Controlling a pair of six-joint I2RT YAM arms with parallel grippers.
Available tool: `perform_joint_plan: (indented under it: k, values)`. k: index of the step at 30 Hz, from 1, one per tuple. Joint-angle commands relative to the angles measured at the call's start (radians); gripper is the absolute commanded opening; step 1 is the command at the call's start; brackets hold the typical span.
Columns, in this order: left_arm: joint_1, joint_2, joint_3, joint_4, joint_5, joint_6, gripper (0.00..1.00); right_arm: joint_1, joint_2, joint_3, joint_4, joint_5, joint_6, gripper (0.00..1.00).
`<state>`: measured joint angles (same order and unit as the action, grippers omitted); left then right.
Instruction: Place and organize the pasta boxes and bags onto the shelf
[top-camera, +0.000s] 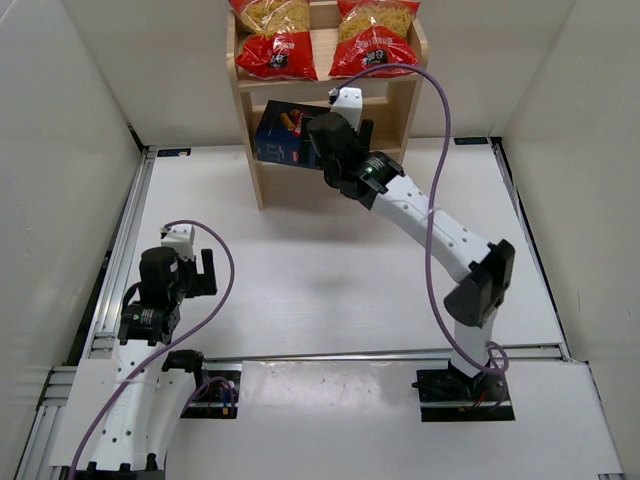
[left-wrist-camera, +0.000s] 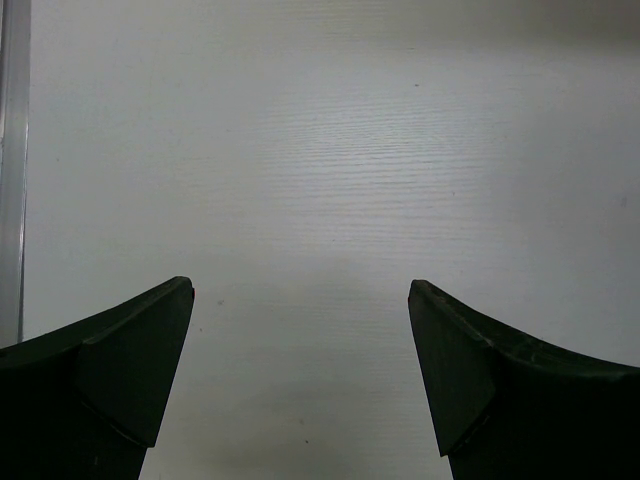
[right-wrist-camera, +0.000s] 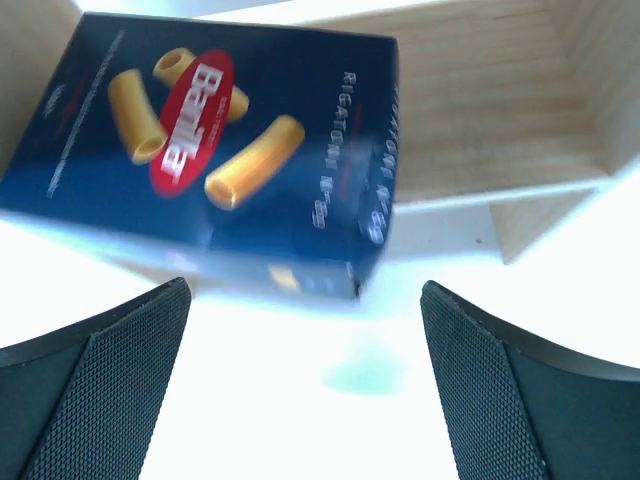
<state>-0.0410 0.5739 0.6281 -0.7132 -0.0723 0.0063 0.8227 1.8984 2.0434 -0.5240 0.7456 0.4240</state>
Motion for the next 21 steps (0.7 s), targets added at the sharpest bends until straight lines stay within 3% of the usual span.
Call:
perform_joint_plan:
  k: [1,4,5,7,8,11,16,21]
  values:
    - [0.007,-0.008,-0.016,-0.009,0.025,-0.006,1.00,0.032,-0.110,-0.111,0.019,0.084,-0.009,0.98]
    - [0.007,-0.008,-0.016,-0.009,0.025,-0.006,1.00,0.043,-0.163,-0.202,0.010,0.020,0.047,0.85]
    - [0.007,-0.008,-0.016,-0.009,0.025,-0.006,1.00,0.043,-0.173,-0.251,0.010,-0.006,0.064,0.66]
    - [0.007,-0.008,-0.025,-0.009,0.025,-0.006,1.00,0.043,-0.173,-0.269,0.054,-0.064,0.046,0.44]
    - [0.007,-0.008,-0.025,-0.009,0.025,-0.006,1.00,0.043,-0.145,-0.278,0.055,-0.075,0.018,0.27]
    - [0.007,-0.008,-0.025,-0.009,0.025,-0.006,1.00,0.043,-0.084,-0.259,0.099,-0.084,-0.023,0.05]
    - [0.007,-0.008,-0.034,-0.018,0.002,-0.006,1.00,0.017,0.004,-0.172,0.228,-0.083,-0.070,0.01]
    - [0.016,0.001,-0.034,-0.019,-0.007,-0.006,1.00,-0.029,0.135,-0.034,0.228,-0.013,-0.070,0.01]
